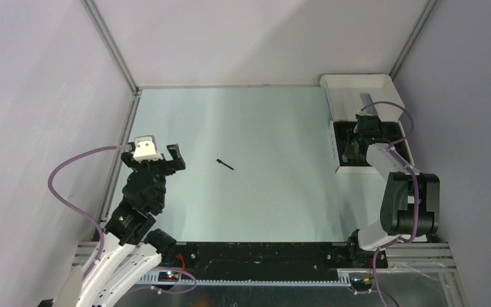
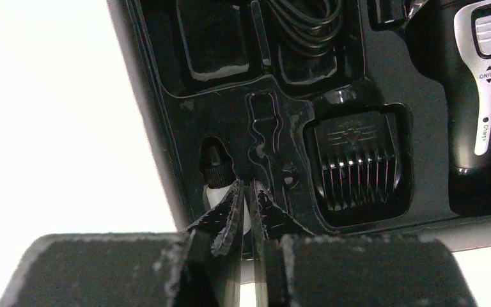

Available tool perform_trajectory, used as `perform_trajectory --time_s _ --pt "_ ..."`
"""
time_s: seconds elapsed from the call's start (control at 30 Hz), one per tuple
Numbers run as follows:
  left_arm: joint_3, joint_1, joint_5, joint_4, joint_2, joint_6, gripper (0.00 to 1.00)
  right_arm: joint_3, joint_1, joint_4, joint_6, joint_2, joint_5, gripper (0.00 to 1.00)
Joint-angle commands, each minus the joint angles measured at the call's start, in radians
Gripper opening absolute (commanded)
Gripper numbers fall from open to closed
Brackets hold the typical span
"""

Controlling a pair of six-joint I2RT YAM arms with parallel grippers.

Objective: Sort the hair-cutting tools

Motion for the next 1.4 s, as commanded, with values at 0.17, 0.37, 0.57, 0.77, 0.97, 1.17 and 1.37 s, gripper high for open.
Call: perform_trajectory --time_s 0.17,0.37,0.57,0.77,0.97,1.17,1.37 --pt "-0.006 0.006 0.009 0.033 0.005 0.009 0.98 0.047 0.019 -0.052 0.018 -0.023 0.016 0.18" --pt "-0.002 0.005 0.007 0.03 0.01 0.007 0.98 0.118 0.1 -0.101 0.001 -0.139 0.023 0.42" --pt "0.0 0.005 -0.011 0.025 0.018 0.003 0.98 0.205 0.307 -0.092 0.009 -0.1 -0.018 0.55" --pt "0.002 0.013 -0.064 0.023 0.033 0.004 0.98 0.391 0.546 -0.107 0.031 0.174 -0.038 0.6" --pt "0.002 0.058 -0.099 0.018 0.047 -0.016 0.98 0.718 0.742 -0.232 0.008 0.456 -0.053 0.57" --pt "-0.001 0.087 -0.109 0.023 0.047 -0.02 0.98 0.935 0.845 -0.316 -0.03 0.656 -0.103 0.54" --pt "-0.005 0.092 -0.113 0.031 0.046 -0.011 0.98 1.04 0.89 -0.347 -0.032 0.768 -0.171 0.52"
